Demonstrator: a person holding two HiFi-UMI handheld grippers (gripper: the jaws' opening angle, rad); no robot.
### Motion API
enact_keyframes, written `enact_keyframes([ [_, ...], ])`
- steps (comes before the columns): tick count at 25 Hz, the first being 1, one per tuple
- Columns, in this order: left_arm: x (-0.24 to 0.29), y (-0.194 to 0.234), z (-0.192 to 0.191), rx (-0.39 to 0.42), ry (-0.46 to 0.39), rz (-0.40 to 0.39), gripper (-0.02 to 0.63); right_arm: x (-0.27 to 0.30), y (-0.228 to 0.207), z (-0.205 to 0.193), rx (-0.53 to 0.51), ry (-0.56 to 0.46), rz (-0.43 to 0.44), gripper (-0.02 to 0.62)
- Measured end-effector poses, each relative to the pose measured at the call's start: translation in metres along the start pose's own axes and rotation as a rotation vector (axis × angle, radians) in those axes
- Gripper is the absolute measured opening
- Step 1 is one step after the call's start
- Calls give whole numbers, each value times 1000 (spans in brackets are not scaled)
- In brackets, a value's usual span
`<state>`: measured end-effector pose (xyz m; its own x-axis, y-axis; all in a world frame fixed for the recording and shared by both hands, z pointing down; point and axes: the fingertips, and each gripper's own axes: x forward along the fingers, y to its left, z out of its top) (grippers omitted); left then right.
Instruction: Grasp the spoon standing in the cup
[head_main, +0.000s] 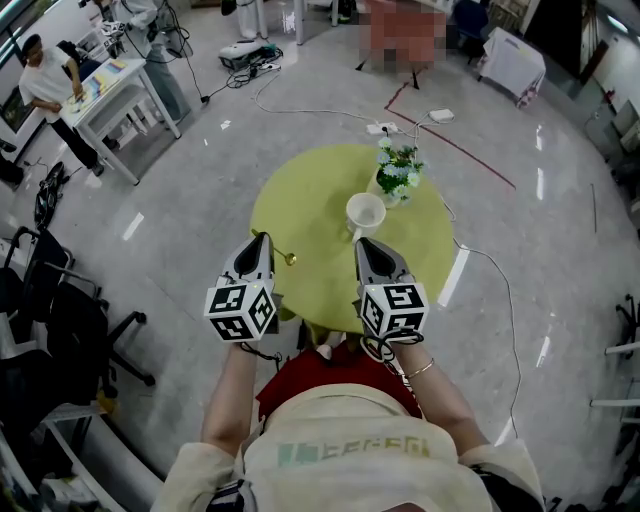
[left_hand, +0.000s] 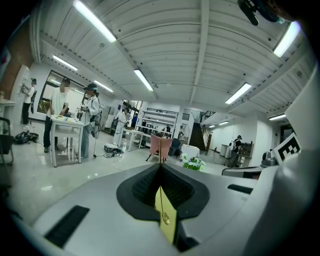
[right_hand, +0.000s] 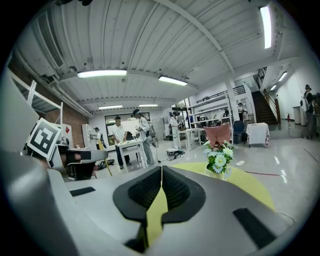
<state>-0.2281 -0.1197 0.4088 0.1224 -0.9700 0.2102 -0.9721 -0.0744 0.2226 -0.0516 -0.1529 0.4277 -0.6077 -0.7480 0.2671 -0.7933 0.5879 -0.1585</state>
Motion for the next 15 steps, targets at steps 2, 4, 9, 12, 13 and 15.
enact_keyframes([
  [2, -2, 0, -3, 4, 5, 1, 25, -1, 1, -1, -10, 0, 2, 37],
  [4, -5, 0, -6, 4, 8, 2, 25, -3, 1, -2, -19, 3, 3, 37],
  [9, -11, 1, -12, -3, 15, 7, 25, -4, 6, -2, -30, 6, 13, 37],
  [12, -15, 1, -15, 2, 18, 13, 25, -5, 10, -4, -28, 13, 23, 37],
  [13, -16, 2, -16, 4, 19, 15, 25, -4, 11, -6, -23, 17, 28, 37],
  [15, -18, 4, -18, 3, 20, 19, 25, -4, 14, -10, -19, 26, 38, 37],
])
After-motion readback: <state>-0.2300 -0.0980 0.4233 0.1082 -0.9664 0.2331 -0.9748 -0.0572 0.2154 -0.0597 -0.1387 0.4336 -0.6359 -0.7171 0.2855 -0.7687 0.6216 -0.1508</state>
